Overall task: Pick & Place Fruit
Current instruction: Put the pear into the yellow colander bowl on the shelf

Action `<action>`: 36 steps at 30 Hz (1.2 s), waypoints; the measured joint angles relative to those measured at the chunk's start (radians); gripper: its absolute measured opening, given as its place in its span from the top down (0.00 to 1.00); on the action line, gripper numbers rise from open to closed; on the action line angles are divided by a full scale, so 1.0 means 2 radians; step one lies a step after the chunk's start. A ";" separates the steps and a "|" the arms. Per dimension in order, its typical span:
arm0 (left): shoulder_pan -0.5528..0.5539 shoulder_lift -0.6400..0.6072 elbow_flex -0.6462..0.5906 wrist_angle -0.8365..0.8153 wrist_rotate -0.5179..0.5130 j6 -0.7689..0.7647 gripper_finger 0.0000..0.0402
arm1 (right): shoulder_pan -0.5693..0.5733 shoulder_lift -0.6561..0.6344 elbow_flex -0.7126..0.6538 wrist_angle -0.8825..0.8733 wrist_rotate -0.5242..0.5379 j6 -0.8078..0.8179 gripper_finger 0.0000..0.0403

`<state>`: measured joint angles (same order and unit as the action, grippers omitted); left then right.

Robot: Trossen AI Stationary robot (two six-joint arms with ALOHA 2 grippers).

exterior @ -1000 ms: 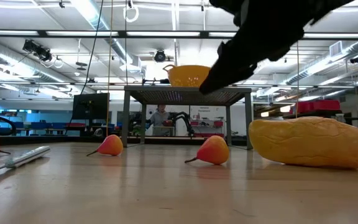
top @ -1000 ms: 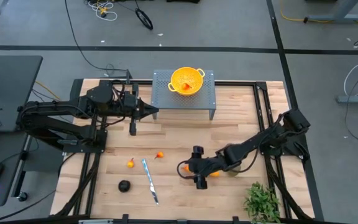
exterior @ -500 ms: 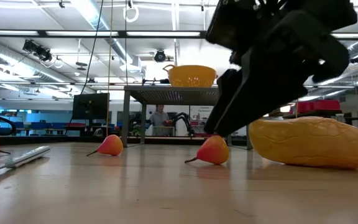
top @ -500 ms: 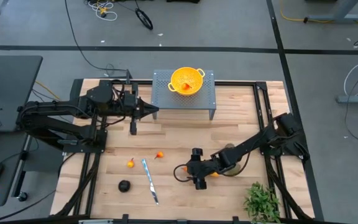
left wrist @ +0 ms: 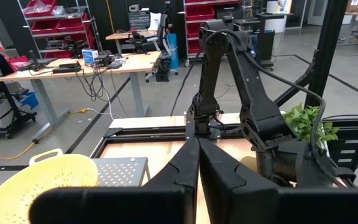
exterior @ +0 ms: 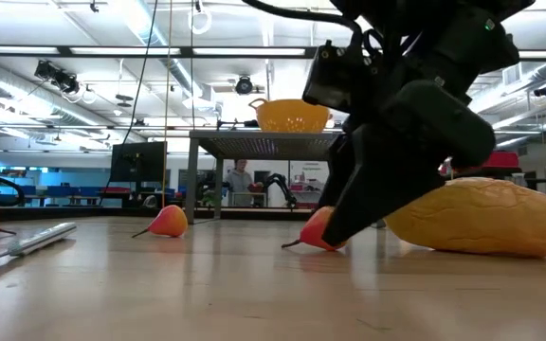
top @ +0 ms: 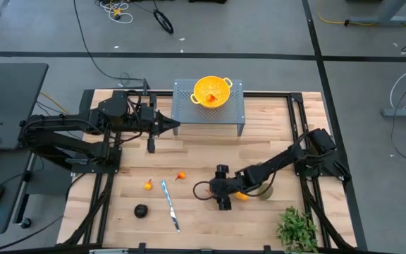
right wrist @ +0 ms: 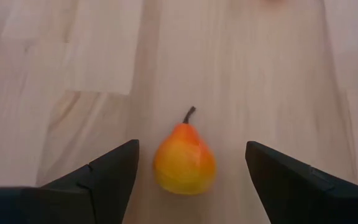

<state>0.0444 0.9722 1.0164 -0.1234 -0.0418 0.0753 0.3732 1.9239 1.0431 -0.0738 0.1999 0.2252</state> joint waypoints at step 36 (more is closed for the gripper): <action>0.000 0.000 0.000 0.000 -0.009 0.009 0.95 | 0.000 0.003 -0.001 -0.001 -0.004 -0.012 0.45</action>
<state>0.0444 0.9718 1.0164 -0.1234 -0.0597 0.0933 0.3733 1.9308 1.0420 -0.0753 0.1926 0.2014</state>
